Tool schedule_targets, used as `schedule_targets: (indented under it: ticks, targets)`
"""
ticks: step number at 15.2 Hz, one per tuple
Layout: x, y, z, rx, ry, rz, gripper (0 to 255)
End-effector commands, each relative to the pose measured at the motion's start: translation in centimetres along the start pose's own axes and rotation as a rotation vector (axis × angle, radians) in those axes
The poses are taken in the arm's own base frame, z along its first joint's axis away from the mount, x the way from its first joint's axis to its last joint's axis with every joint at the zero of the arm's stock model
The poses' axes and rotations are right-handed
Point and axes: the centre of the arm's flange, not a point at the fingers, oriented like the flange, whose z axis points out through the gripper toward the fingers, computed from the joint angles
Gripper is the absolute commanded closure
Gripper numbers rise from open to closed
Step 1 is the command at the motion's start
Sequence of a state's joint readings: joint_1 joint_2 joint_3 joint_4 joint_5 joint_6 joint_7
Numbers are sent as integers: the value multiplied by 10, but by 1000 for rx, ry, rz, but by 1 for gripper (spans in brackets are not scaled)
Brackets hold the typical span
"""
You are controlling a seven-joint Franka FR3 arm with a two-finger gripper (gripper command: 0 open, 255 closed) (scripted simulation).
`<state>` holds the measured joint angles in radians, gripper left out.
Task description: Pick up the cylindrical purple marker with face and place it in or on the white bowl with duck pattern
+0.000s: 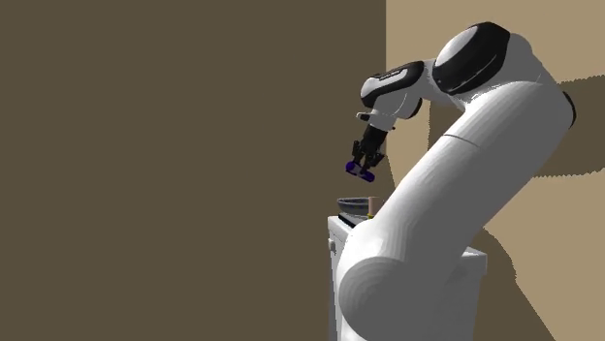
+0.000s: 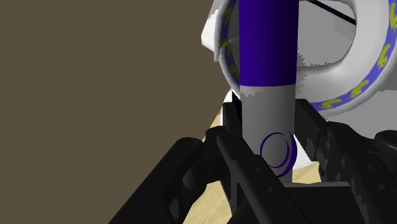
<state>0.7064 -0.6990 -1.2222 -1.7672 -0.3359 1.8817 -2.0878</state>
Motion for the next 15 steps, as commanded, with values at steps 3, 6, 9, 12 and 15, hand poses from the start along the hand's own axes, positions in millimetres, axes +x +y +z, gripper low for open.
schedule_targets:
  ticks: [3, 6, 9, 12, 15]
  targets:
    - [-1, -9, 19, -1, 0, 0, 255]
    - [-3, -16, 33, -1, 0, 0, 255]
    - [-4, -23, 47, -1, 0, 0, 255]
    - [-6, -30, 61, -1, 0, 0, 255]
    - [-6, -30, 61, -1, 0, 0, 255]
